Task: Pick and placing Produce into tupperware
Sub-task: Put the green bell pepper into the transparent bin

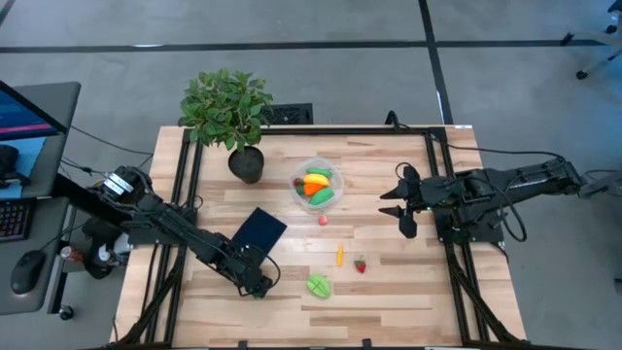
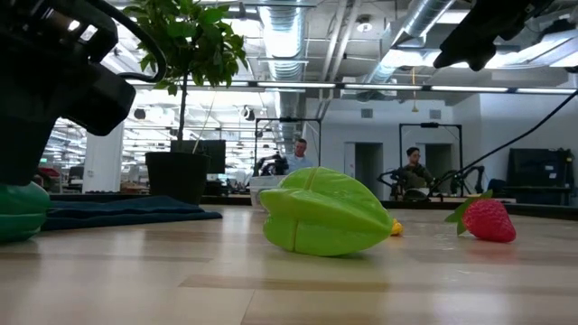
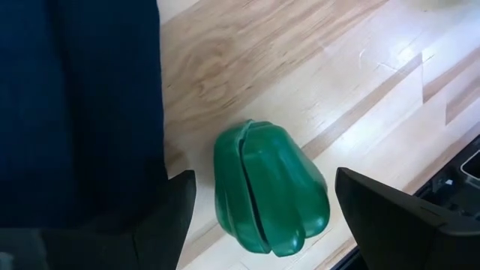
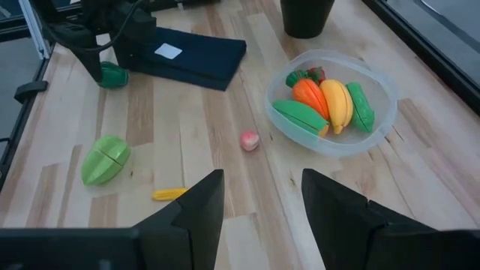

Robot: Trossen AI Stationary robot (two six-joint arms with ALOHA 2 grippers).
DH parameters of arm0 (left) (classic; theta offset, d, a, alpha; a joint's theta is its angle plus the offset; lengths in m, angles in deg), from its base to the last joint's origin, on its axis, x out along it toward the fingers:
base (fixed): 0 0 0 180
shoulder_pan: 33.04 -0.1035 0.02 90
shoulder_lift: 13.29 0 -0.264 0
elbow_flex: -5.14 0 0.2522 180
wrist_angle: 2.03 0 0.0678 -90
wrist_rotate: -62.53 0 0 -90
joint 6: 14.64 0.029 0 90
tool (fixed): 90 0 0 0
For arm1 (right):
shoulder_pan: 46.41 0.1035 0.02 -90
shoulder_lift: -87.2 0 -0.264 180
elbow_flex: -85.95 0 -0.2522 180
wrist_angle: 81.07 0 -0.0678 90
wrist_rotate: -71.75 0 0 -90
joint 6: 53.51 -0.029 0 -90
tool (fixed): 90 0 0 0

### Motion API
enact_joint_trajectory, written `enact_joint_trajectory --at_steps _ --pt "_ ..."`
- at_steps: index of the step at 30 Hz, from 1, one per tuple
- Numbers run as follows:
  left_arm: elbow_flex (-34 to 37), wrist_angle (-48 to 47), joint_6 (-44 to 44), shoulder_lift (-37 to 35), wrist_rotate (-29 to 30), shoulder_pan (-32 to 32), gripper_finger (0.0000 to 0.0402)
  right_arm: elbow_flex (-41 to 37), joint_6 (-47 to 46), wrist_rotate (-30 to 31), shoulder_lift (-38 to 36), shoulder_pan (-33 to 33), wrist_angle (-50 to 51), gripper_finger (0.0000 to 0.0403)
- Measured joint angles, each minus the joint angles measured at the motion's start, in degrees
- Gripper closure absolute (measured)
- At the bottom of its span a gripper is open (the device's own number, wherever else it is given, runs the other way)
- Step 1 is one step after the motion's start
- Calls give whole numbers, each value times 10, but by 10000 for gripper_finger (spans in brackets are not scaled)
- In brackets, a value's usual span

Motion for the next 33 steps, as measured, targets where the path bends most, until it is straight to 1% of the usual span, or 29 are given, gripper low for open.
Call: enact_joint_trajectory --at_steps 15,21,25,33 --pt "0 1 19 0 6 0 92 0 0 0 0 0 0 230" --pt "0 8 32 0 -5 0 92 0 5 1 0 0 0 230" --pt "0 8 34 0 -16 0 92 0 5 13 0 0 0 230" --pt "0 6 36 0 -20 0 92 0 15 16 0 0 0 230"
